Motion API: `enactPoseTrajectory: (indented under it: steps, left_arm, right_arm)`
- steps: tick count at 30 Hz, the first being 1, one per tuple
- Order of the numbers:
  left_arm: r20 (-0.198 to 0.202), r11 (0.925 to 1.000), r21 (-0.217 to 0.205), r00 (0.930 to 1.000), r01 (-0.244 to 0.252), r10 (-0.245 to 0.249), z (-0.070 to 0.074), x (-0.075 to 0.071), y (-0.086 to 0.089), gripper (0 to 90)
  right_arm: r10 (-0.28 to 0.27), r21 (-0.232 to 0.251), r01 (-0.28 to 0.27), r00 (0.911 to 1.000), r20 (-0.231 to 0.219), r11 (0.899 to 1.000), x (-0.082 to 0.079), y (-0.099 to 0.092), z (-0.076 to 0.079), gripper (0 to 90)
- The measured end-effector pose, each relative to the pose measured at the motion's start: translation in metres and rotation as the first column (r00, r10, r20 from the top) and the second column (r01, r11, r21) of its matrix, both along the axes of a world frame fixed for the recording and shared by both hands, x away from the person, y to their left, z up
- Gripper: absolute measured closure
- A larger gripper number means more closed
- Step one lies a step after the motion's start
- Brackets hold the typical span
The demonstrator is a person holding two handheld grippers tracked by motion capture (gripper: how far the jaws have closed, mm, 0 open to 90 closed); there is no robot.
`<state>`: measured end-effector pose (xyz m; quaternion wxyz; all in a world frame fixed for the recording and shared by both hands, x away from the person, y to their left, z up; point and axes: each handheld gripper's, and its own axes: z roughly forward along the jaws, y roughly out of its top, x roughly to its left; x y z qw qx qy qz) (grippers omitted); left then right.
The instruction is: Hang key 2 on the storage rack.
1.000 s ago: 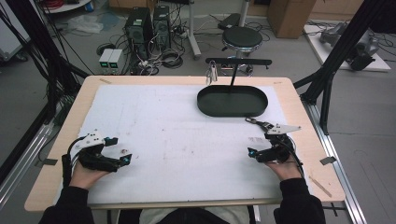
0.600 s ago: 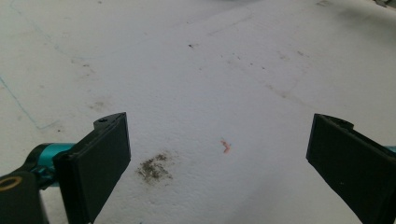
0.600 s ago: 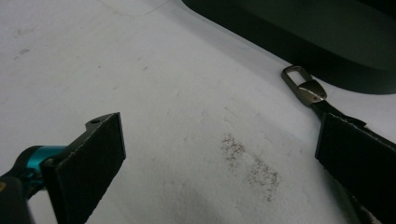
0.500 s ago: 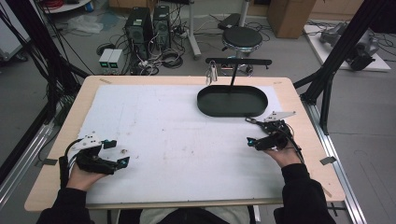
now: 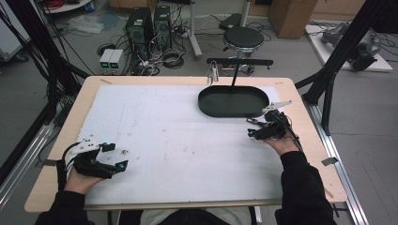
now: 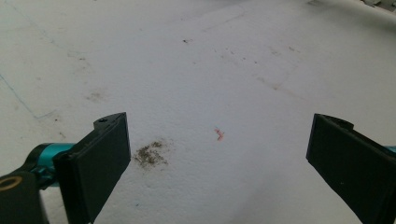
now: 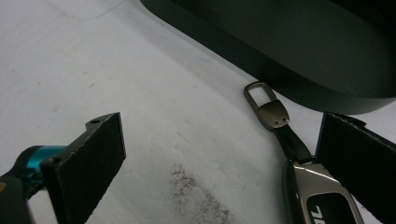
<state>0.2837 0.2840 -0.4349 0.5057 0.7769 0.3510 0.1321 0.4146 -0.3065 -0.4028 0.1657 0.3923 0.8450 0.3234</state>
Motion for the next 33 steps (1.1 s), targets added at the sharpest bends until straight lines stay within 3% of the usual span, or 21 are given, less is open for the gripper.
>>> enactPoseTrajectory:
  steps: [9, 19, 23, 27, 30, 33]
  left_arm:
    - [-0.004, 1.0, -0.004, 1.0, -0.007, 0.007, -0.002, -0.001, 0.003, 6.7]
    - [0.001, 1.0, -0.003, 1.0, -0.009, 0.009, -0.002, -0.001, 0.006, 6.8]
    - [0.002, 1.0, 0.002, 1.0, -0.009, 0.009, -0.003, 0.0, 0.006, 6.8]
    - [0.003, 0.9999, 0.0, 0.9999, -0.013, 0.013, -0.003, 0.0, 0.007, 6.8]
    - [0.003, 1.0, -0.002, 1.0, -0.008, 0.008, -0.003, 0.0, 0.006, 6.8]
    - [-0.005, 1.0, -0.002, 1.0, 0.008, -0.008, -0.004, 0.0, 0.006, 6.8]
  right_arm:
    - [0.013, -0.076, -0.018, 0.9976, -0.068, 0.997, 0.022, -0.007, 0.003, 0.9]
    - [-0.014, -0.116, -0.003, 0.9889, -0.148, 0.993, 0.042, -0.015, -0.015, 0.9]
    - [0.011, -0.092, -0.027, 0.9849, -0.173, 0.995, 0.049, -0.019, -0.022, 4.6]
    - [-0.001, -0.084, -0.014, 0.9831, -0.183, 0.996, 0.053, -0.023, -0.027, 5.2]
    - [0.0, -0.086, -0.015, 0.9853, -0.171, 0.996, 0.054, -0.023, -0.027, 7.0]
    - [0.031, -0.062, -0.043, 0.9827, -0.183, 0.997, 0.053, -0.022, -0.025, 21.4]
